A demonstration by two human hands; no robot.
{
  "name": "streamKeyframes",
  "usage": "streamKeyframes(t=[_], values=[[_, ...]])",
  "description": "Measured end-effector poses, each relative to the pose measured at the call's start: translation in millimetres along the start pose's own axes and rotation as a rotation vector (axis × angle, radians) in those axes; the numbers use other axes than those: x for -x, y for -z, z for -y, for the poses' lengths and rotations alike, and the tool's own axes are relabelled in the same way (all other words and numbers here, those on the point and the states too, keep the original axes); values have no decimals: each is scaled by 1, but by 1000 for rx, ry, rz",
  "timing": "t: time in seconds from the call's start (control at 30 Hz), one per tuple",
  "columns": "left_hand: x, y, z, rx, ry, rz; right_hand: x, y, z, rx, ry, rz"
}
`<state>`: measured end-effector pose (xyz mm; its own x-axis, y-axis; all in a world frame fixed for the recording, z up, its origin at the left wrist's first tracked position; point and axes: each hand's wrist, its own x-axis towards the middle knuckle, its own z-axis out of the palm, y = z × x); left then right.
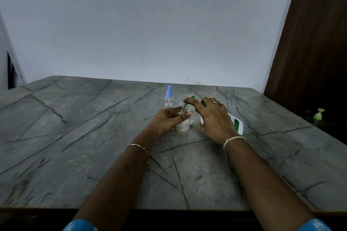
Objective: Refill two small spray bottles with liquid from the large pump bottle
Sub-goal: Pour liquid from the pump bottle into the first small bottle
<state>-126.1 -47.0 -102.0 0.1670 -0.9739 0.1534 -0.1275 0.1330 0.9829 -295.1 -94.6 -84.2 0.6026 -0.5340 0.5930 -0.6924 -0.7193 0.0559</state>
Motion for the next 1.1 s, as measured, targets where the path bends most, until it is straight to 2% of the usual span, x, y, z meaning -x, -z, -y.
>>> streamKeyframes(t=[0.17, 0.93, 1.1], values=[[-1, 0, 1, 11, -7, -4, -5, -1, 4, -63, -30, 3], [-5, 0, 4, 23, 0, -25, 2, -1, -3, -21, 3, -12], [-5, 0, 4, 7, -8, -20, -3, -3, 2, -74, -29, -18]])
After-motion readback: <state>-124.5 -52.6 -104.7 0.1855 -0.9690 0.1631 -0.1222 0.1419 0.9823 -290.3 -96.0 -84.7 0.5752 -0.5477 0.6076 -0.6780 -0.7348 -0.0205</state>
